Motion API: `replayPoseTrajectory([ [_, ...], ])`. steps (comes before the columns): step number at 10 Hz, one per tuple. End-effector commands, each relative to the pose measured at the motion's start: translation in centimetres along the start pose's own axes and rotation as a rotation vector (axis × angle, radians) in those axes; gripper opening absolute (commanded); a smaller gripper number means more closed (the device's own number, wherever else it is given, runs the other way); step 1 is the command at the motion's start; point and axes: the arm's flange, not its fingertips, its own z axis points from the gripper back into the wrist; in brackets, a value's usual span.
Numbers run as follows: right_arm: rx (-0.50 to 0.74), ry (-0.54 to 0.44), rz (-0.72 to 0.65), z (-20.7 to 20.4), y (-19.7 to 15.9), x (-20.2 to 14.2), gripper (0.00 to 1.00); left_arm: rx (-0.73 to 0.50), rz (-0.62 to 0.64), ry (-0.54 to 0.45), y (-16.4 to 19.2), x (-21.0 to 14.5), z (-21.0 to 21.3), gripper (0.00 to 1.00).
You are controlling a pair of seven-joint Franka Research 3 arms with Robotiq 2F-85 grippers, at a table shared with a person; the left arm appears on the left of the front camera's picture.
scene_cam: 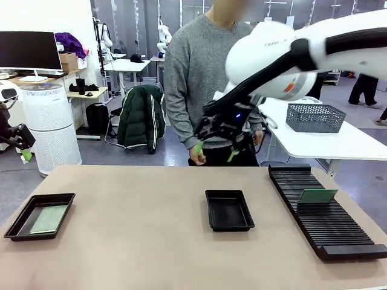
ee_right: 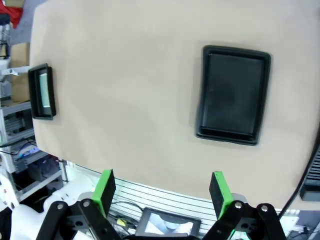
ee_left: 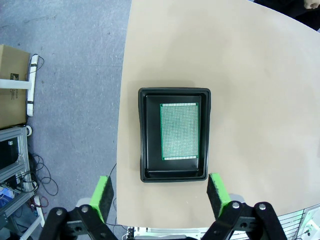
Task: Inspect and transfer BCBs to ESD trays.
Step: Pick up the Blank PCB from the PCB Rack and place it in the right ESD tray.
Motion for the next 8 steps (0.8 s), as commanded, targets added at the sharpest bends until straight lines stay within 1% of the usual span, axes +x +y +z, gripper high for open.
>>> replayPoseTrajectory([
  [1,-0.051,-0.025,0.097,4.5,-2.6,-0.5,1.00,0.001,-0.002,-0.012,0.1,-0.1,-0.3,1.00],
  [2,-0.097,-0.045,0.147,7.5,-4.0,-0.7,1.00,0.001,-0.002,-0.012,0.1,-0.1,-0.3,1.00],
  [4,-0.144,-0.076,0.235,12.4,-6.6,-1.2,1.00,0.001,-0.002,-0.012,0.1,-0.1,-0.3,1.00],
  [6,-0.179,-0.112,0.399,17.2,-9.4,-2.1,1.00,0.001,-0.002,-0.012,0.1,-0.1,-0.3,1.00],
  [7,-0.205,-0.124,0.452,19.4,-10.8,-2.7,1.00,0.001,-0.002,-0.012,0.1,-0.1,-0.3,1.00],
  [8,-0.227,-0.135,0.535,21.4,-12.0,-3.5,1.00,0.001,-0.002,-0.012,0.1,-0.1,-0.3,1.00],
])
